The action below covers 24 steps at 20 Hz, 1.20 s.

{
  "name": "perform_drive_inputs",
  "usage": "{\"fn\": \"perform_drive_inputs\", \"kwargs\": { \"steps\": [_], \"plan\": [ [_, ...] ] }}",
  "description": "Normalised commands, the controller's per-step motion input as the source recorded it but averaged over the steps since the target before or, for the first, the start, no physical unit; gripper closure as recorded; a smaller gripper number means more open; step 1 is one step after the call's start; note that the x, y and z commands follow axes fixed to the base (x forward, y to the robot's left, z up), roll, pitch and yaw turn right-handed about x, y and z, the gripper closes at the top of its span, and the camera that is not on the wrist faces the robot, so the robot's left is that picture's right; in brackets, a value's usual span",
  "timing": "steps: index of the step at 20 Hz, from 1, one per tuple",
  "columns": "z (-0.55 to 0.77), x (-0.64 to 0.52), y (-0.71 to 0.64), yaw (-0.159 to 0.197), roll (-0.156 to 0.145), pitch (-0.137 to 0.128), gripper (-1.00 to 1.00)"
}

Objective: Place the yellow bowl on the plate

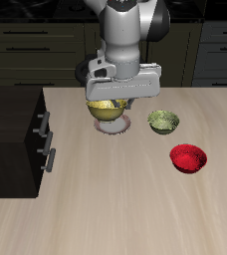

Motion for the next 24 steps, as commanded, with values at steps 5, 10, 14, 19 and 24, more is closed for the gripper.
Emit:
{"fn": "perform_drive_inputs", "kwargs": {
  "steps": [5,10,14,19,24],
  "plan": [
    [0.0,-0.17,-0.12,0.008,-0.013,-0.001,1.0],
    [0.09,-0.24,-0.1,-0.001,-0.014,-0.013,1.0],
    [0.0,-0.15,-0.12,0.002,0.0,-0.006,1.0],
    [0.03,-0.19,-0.1,-0.016,-0.029,-0.004,1.0],
    [0.07,-0.15,-0.08,0.005,-0.015,-0.013,1.0]
  ]
}}
